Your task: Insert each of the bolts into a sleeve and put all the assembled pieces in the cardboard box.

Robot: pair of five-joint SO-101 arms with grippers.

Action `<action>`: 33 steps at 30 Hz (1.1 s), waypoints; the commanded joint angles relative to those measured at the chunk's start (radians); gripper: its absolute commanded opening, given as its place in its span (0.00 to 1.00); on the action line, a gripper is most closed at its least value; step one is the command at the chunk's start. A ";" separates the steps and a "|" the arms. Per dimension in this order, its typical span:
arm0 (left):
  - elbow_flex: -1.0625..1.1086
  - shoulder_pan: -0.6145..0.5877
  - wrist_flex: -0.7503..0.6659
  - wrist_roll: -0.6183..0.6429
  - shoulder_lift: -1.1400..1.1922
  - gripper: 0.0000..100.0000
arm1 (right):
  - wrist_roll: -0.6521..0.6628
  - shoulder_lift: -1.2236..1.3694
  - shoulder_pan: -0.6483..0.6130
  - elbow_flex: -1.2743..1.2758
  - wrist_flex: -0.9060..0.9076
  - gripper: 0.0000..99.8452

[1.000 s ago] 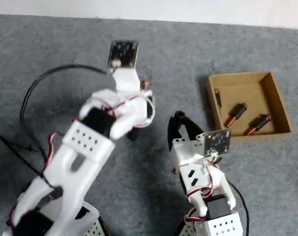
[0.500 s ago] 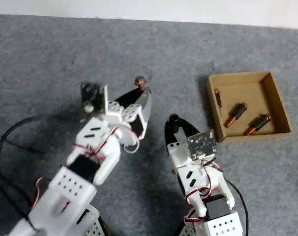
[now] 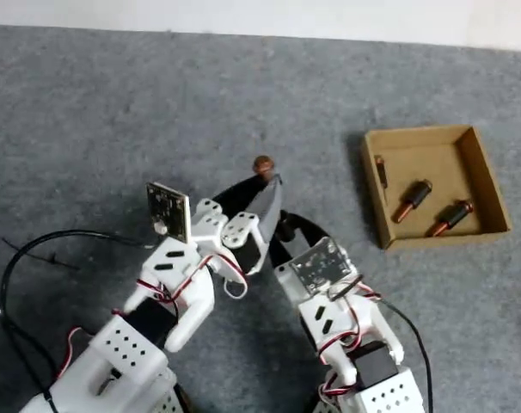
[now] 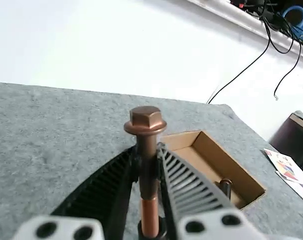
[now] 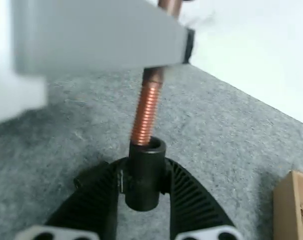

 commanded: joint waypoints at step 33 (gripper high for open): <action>0.139 0.077 -0.074 -0.005 -0.038 0.01 | 0.006 -0.019 0.044 0.114 -0.002 0.00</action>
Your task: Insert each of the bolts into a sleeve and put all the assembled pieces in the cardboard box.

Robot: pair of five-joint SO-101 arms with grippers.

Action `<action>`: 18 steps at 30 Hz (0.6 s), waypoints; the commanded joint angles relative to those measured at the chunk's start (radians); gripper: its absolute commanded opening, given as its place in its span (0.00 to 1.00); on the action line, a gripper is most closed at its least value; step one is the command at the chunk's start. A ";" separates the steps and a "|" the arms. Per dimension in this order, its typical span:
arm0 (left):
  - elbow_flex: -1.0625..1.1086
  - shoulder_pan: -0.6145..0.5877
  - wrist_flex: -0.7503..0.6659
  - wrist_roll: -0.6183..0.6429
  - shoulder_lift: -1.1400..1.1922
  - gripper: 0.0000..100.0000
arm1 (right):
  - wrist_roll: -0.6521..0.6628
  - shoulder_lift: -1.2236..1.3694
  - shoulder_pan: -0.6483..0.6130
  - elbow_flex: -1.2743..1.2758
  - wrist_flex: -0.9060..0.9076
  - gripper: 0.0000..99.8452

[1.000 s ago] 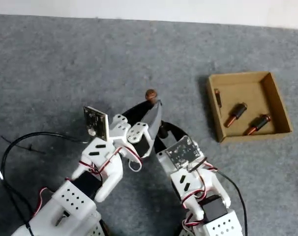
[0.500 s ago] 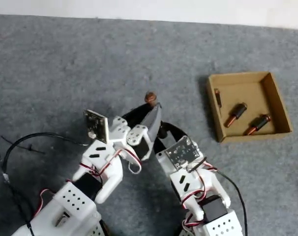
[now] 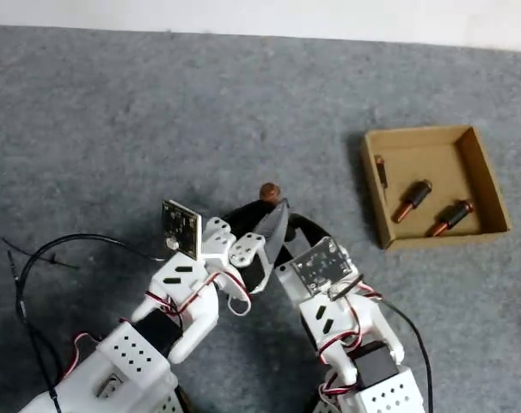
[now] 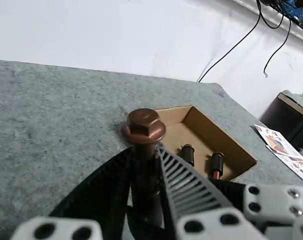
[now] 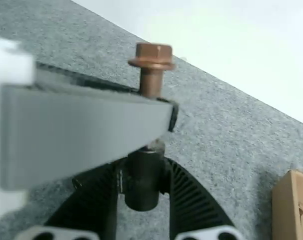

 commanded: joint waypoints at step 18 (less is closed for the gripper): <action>0.039 0.016 -0.002 -0.009 -0.028 0.35 | 0.003 -0.019 0.033 0.114 0.002 0.00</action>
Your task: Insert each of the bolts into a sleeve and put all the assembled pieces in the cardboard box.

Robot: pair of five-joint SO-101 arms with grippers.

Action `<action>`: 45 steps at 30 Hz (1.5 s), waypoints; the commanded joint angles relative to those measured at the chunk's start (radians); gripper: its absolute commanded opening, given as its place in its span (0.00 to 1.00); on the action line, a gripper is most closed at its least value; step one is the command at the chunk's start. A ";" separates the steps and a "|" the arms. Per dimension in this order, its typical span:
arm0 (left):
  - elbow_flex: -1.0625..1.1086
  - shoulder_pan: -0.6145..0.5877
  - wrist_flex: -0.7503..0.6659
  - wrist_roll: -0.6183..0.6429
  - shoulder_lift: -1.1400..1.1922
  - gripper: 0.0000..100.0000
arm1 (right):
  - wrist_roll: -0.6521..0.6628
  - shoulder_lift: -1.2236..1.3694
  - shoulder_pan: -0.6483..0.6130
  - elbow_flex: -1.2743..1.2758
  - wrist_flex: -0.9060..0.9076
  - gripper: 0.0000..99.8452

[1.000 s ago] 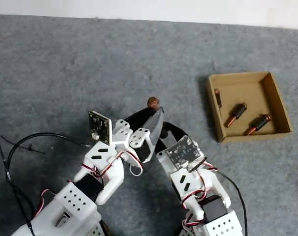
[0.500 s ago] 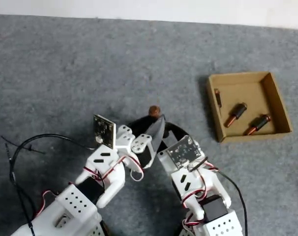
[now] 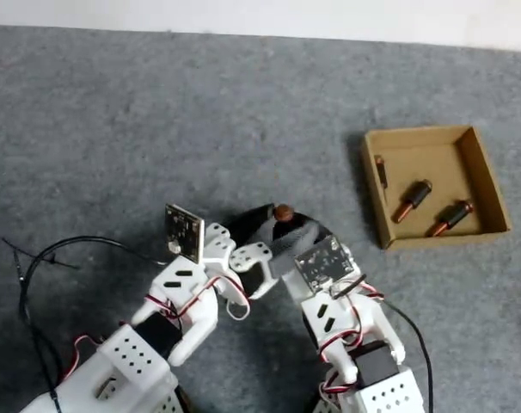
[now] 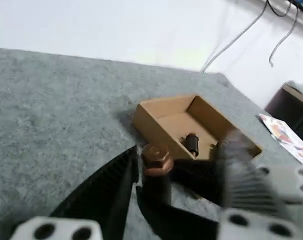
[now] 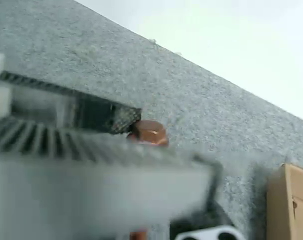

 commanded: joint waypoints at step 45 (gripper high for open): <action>0.127 -0.302 -0.071 -0.109 -0.021 0.35 | -0.152 -0.021 0.308 0.114 -0.081 0.00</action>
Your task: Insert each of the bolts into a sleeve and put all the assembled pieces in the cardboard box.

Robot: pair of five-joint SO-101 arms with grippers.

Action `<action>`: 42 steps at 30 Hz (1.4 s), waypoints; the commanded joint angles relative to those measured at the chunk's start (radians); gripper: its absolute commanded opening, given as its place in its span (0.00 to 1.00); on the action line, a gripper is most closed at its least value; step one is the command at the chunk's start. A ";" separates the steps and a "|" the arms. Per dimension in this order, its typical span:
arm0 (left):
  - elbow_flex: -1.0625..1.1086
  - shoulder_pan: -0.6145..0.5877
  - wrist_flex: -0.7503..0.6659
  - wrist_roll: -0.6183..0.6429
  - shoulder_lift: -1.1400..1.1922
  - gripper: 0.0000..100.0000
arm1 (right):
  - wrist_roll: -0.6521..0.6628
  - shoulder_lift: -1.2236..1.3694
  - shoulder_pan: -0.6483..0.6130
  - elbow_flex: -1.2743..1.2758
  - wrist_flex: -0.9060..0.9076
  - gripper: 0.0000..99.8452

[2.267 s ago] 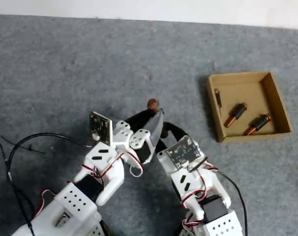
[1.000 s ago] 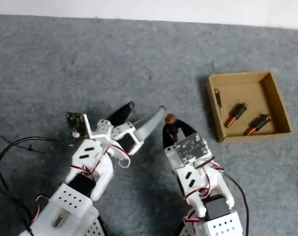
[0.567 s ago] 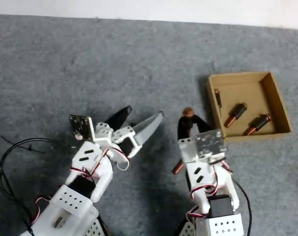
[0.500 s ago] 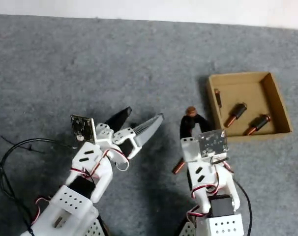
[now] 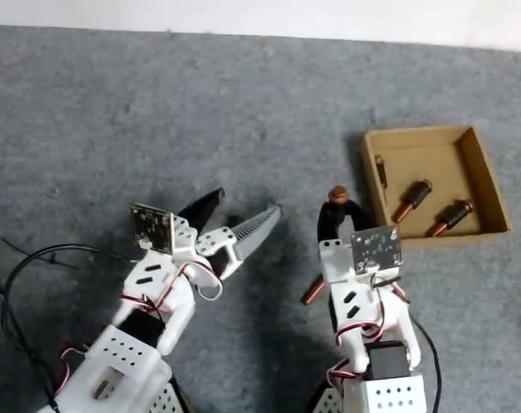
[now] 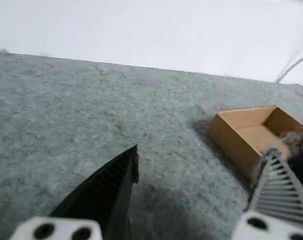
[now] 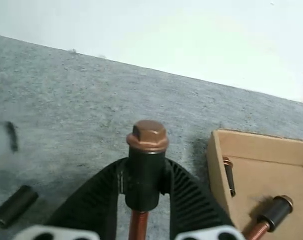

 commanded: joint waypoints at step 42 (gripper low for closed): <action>0.019 -0.223 0.775 -0.083 -0.671 0.35 | -0.012 -0.021 0.050 0.113 -0.022 0.00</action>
